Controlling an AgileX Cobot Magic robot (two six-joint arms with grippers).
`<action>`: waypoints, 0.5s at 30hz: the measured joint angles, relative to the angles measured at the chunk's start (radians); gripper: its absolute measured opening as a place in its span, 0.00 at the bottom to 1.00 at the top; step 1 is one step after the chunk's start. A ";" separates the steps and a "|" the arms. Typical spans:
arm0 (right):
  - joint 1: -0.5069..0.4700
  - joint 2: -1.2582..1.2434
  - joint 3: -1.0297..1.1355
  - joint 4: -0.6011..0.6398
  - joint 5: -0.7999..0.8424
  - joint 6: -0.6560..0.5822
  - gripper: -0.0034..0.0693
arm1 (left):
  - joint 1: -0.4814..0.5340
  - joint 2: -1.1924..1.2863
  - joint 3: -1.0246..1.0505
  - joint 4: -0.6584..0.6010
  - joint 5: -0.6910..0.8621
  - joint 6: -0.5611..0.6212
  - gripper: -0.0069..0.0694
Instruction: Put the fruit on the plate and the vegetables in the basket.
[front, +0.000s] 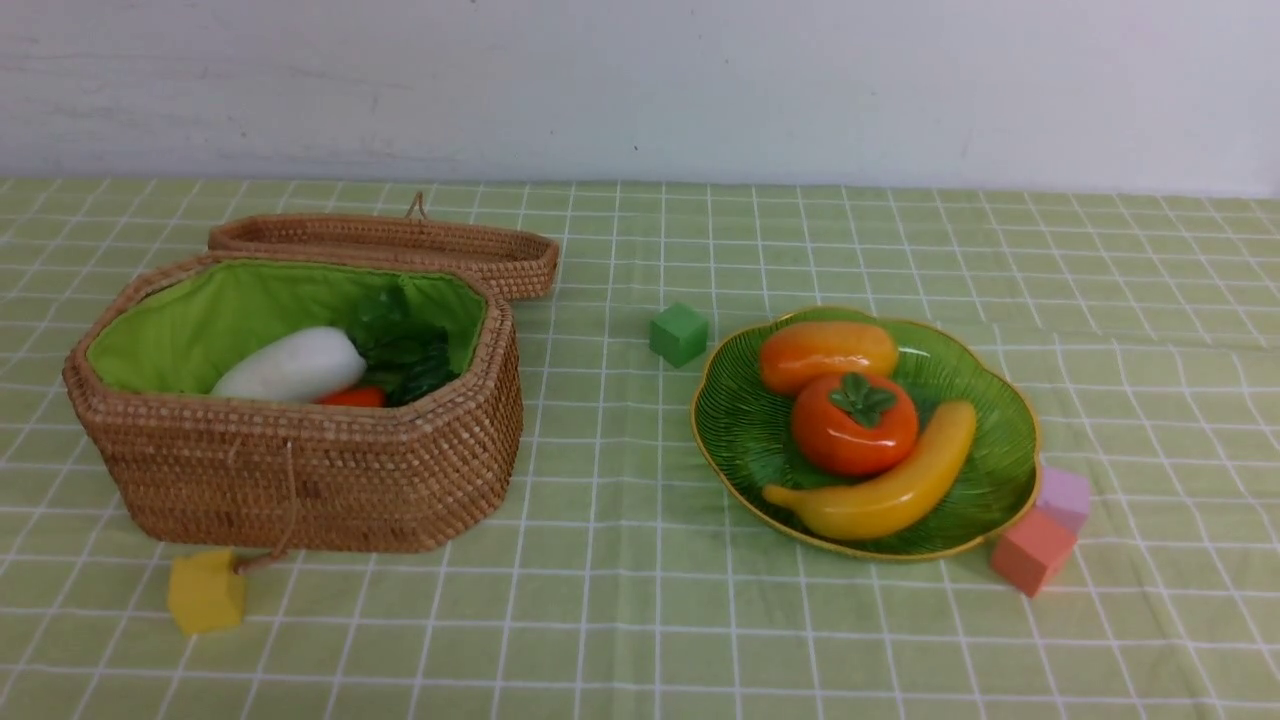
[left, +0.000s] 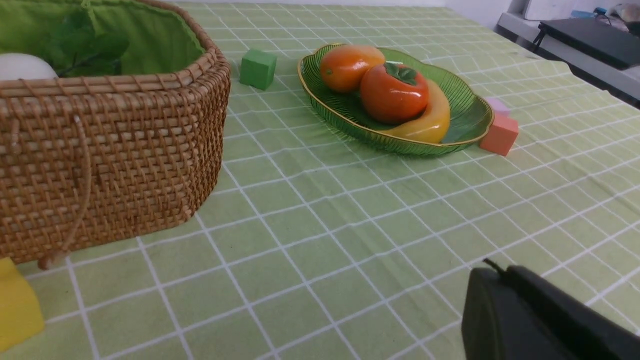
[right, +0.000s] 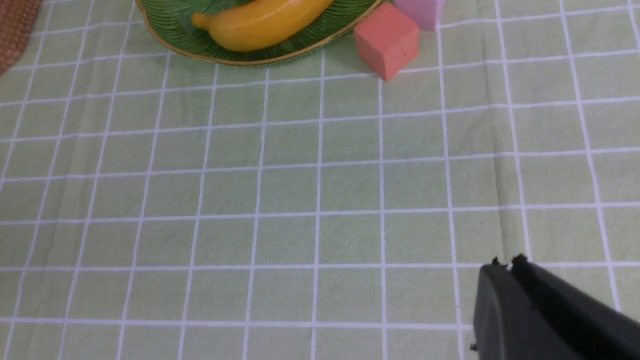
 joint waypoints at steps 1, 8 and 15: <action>0.000 0.000 0.000 0.000 0.000 0.000 0.09 | 0.000 0.000 0.000 0.000 0.001 0.000 0.07; -0.042 -0.085 0.060 -0.058 -0.146 -0.044 0.05 | 0.000 0.000 0.000 0.000 0.002 0.000 0.07; -0.119 -0.321 0.411 -0.096 -0.515 -0.117 0.02 | 0.000 0.000 0.000 0.000 0.002 0.000 0.07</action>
